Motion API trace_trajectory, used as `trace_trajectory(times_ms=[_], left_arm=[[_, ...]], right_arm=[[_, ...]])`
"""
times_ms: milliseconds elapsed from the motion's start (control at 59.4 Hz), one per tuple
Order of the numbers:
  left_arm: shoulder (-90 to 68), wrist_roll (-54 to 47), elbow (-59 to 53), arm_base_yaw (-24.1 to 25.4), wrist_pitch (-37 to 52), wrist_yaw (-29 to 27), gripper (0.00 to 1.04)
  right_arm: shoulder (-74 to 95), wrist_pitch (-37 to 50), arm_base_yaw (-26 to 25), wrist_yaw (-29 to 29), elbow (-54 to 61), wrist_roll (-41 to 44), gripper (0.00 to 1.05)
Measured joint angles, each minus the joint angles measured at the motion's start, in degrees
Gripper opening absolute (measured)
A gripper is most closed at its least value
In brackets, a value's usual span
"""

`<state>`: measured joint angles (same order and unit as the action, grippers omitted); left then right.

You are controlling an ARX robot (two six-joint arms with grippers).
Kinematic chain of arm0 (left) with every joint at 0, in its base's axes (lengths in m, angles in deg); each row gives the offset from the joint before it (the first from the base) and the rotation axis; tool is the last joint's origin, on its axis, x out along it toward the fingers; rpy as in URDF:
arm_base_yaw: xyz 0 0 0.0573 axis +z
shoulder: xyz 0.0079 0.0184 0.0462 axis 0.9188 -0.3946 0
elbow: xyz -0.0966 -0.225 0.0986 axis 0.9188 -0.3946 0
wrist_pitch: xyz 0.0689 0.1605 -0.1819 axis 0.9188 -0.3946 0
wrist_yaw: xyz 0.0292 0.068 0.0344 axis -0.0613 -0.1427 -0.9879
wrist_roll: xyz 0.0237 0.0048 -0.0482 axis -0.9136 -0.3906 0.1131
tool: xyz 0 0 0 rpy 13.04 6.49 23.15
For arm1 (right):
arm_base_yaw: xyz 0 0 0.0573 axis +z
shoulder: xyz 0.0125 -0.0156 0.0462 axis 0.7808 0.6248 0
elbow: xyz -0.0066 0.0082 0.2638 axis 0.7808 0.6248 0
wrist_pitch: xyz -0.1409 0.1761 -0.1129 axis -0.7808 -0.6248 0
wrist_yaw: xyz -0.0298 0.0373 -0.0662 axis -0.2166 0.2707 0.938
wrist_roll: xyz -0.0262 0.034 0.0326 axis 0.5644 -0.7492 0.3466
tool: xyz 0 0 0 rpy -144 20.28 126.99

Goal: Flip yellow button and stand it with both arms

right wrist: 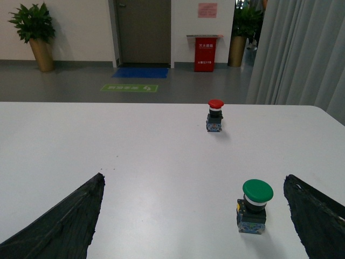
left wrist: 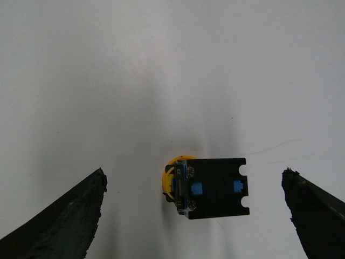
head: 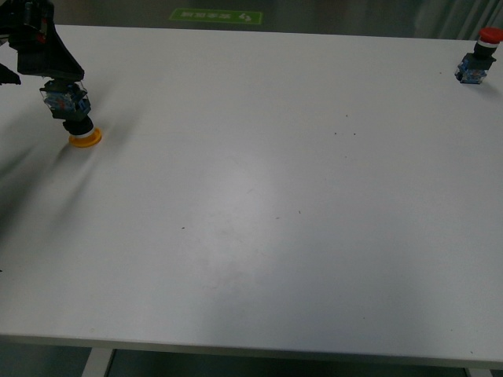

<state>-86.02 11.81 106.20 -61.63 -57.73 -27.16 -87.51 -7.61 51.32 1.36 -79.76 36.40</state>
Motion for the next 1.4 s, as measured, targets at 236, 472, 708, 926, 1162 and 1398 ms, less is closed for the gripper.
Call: trace_trajectory(times_ms=[236,472,708,926,1162,1398], left_arm=[[-2.08,0.15,2.23,-1.57,-1.03,-1.07,0.98],[-3.06,0.11,3.26,-3.15,-2.84,-2.43,0.98],[-3.61,0.13,3.41,-3.23,-3.87,-2.6,0.98],[-3.89,0.13,3.52,-3.23,-4.15,-2.51,0.98],[-3.91,0.11,4.09,-3.23,-4.28,-2.58,0.98],[-4.28,0.11,4.13,-3.23,-4.63,-2.67,0.73]], right_arm=[[0.0,0.0,0.0,0.0,0.0,0.0,0.97],[0.0,0.0,0.0,0.0,0.0,0.0,0.97],[0.0,0.0,0.0,0.0,0.0,0.0,0.97],[0.0,0.0,0.0,0.0,0.0,0.0,0.97],[0.0,0.0,0.0,0.0,0.0,0.0,0.97],[0.0,0.0,0.0,0.0,0.0,0.0,0.97]])
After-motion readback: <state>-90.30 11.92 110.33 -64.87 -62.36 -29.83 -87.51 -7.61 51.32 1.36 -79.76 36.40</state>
